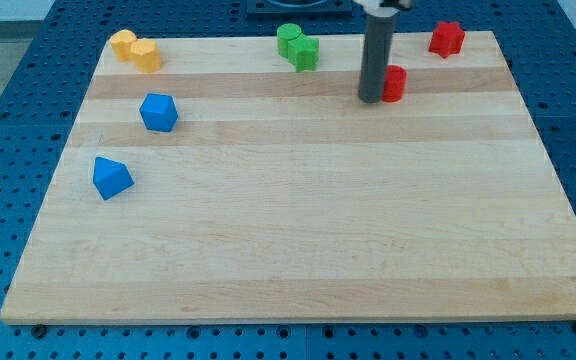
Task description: Move the red circle to the bottom left of the red star
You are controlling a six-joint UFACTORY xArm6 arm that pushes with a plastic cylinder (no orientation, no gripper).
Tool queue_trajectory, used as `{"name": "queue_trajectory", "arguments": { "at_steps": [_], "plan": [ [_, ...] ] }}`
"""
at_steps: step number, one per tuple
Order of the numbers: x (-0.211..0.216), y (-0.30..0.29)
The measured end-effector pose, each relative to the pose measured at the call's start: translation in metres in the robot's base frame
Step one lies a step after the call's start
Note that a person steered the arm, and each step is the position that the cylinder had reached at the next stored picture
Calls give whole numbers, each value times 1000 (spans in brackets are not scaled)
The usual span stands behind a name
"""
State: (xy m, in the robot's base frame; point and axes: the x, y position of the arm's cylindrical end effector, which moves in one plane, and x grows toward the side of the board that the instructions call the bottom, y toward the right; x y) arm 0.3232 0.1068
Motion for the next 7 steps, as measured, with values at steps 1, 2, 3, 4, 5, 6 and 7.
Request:
{"name": "queue_trajectory", "arguments": {
  "at_steps": [1, 2, 3, 4, 5, 6, 7],
  "plan": [
    [-10, 30],
    [-16, 59],
    [-19, 88],
    [-24, 109],
    [-27, 119],
    [-36, 119],
    [-36, 102]
  ]
}}
